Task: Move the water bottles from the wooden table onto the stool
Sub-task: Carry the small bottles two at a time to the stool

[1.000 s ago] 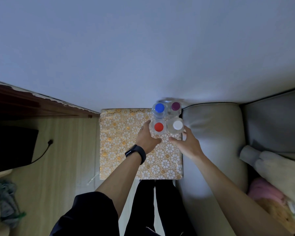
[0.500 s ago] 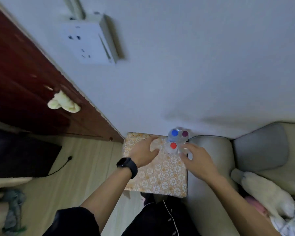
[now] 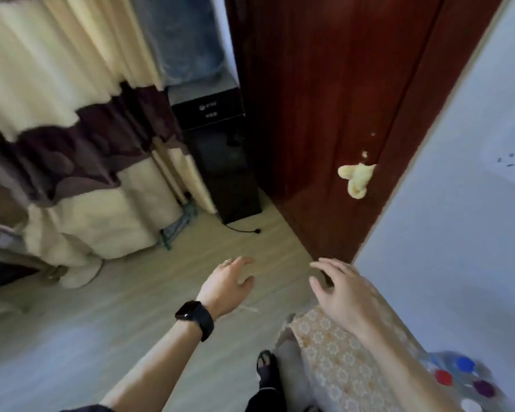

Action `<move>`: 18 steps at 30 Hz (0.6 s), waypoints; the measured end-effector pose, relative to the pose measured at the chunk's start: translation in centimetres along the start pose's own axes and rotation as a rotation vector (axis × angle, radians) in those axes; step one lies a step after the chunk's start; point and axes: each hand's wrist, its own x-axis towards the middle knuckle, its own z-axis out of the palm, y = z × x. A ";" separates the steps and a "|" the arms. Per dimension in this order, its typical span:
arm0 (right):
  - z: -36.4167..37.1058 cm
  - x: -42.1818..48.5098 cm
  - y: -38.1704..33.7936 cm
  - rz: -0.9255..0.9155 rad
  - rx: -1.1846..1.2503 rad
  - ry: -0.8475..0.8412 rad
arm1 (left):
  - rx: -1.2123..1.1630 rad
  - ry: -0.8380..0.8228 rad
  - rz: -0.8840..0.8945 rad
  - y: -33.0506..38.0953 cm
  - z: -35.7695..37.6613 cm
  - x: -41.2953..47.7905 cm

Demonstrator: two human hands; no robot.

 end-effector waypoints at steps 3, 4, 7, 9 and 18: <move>4.3 2.0 -8.4 -0.228 -0.002 -0.136 | -0.058 0.189 -0.203 -8.2 -4.5 -6.6; 5.8 2.4 -11.6 -0.303 -0.009 -0.180 | -0.078 0.261 -0.266 -10.6 -6.1 -9.0; 9.9 2.5 -21.4 -0.532 -0.018 -0.260 | -0.128 0.484 -0.425 -17.0 -10.4 -16.9; 12.7 1.8 -28.1 -0.674 -0.010 -0.302 | -0.144 0.629 -0.513 -21.0 -12.6 -22.3; 28.7 -7.5 -55.1 -1.133 0.030 -0.490 | -0.186 0.994 -0.903 -38.6 -18.3 -44.8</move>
